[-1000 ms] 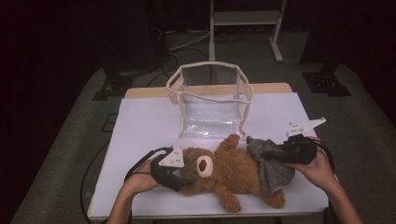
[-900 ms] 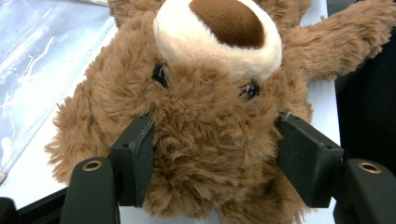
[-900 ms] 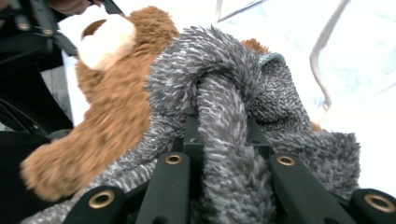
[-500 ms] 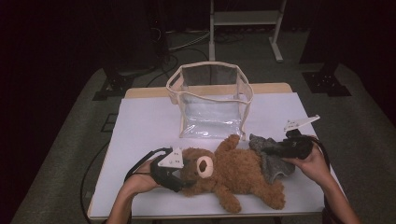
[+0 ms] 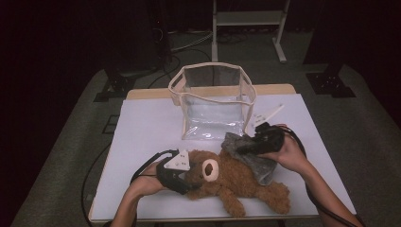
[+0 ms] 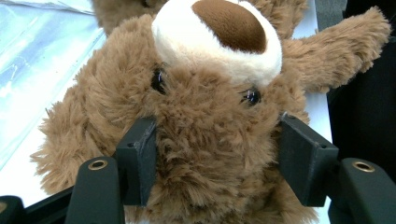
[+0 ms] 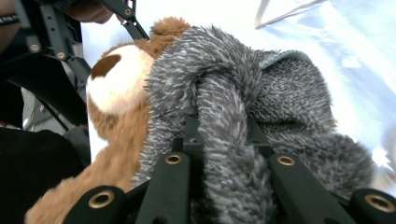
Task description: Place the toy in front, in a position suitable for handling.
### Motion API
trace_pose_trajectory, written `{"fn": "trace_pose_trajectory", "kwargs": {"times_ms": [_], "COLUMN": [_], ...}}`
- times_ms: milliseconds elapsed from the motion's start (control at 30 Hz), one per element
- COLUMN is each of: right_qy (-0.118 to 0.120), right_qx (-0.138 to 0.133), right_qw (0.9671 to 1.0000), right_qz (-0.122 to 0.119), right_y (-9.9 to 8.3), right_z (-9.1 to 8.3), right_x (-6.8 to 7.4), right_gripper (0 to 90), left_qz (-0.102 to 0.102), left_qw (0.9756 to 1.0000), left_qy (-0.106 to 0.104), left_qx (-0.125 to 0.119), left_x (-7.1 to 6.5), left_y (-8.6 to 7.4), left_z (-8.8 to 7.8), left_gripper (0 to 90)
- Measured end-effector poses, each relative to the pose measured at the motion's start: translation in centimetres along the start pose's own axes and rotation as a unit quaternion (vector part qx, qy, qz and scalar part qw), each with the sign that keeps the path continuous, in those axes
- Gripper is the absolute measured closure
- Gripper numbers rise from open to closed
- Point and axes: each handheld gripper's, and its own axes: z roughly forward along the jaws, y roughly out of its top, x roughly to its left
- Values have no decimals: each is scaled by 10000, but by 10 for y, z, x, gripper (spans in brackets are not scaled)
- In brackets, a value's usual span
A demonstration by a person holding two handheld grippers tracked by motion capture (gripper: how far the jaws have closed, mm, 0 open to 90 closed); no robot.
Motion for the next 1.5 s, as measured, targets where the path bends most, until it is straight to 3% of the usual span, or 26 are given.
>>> {"fn": "trace_pose_trajectory", "kwargs": {"times_ms": [167, 233, 367, 533, 733, 1067, 1233, 1333, 1500], "right_qy": [98, 138, 217, 259, 422, 640, 690, 659, 503], "right_qx": [375, 384, 167, -55, -39, 492, 563, 563, 509], "right_qw": [9992, 9991, 9993, 9994, 9989, 9964, 9956, 9958, 9971], "right_qz": [17, 98, 266, 234, 192, 252, 305, 280, 267], "right_y": [16, 12, -1, -7, -2, 38, 49, 47, 29], "right_z": [28, 30, 19, 1, 4, 55, 69, 65, 42], "right_x": [-6, -12, -16, -6, 1, -7, -11, -10, -5], "right_gripper": [759, 760, 760, 760, 761, 761, 761, 761, 761], "left_qz": [-15, -46, 35, 113, 126, 301, 319, 310, 279], "left_qw": [10000, 10000, 9999, 9999, 9997, 9992, 9992, 9992, 9990], "left_qy": [23, 37, 11, 36, 155, 259, 241, 235, 311], "left_qx": [-43, -71, -97, -71, -148, -108, -84, -129, -129], "left_x": [-1, -1, -2, 1, 0, -5, -3, -3, -4], "left_y": [-1, -1, 3, 14, 19, 18, 18, 18, 19], "left_z": [1, 2, 5, 14, 21, 21, 21, 21, 21], "left_gripper": [357, 357, 359, 363, 364, 365, 365, 359, 353]}}
